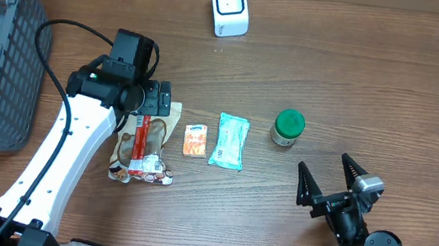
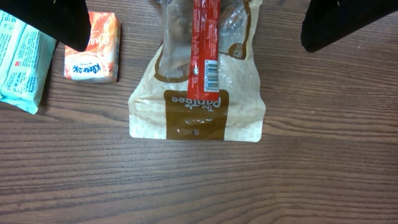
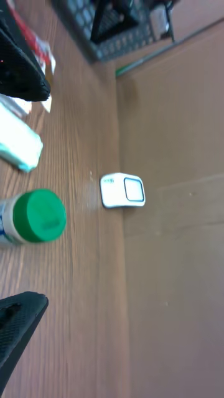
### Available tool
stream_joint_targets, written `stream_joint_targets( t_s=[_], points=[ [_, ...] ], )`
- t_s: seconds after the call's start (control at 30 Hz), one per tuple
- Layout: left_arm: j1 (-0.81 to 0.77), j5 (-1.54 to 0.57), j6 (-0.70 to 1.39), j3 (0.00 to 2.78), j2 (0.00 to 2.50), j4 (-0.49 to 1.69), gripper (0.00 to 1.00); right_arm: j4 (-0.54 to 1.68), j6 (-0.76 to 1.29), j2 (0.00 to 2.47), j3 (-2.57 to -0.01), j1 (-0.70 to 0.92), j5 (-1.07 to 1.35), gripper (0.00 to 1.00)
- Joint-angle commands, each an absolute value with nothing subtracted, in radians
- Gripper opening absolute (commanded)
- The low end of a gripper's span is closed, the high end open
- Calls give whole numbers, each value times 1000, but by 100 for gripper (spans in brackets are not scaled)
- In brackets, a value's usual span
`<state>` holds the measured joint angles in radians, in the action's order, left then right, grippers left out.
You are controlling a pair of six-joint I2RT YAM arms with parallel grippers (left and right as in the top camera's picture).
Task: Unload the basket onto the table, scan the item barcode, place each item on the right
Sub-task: 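Lower the bag onto the table and raise the right gripper, then move the right gripper over the orange Kleenex pack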
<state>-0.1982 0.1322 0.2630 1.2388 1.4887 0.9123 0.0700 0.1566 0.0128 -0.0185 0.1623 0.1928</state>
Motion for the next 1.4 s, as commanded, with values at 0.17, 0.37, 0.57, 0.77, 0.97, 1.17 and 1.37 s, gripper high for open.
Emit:
stream_joint_targets(
  t_s=[0.17,0.37,0.57,0.77,0.97,1.17,1.37],
  points=[
    [-197,145,266,1251,1485,912,99,163,220,9,-83,155,270,100],
    [-197,145,266,1251,1485,912,100,323,201,53,-267,155,186,100],
    [-197,145,266,1251,1485,912,100,501,201,225,-540,155,176,100],
    [-197,145,266,1251,1485,912,100,802,202,602,-949,155,178,100],
    [-197,145,266,1251,1485,912,100,1116,214,960,-1320,156,242,100],
    [-197,145,266,1251,1485,912,100,1125,215,1172,-1406,156,595,100],
    [-197,145,266,1251,1485,912,100,1122,266,1331,-1404,201,663,37]
  ],
)
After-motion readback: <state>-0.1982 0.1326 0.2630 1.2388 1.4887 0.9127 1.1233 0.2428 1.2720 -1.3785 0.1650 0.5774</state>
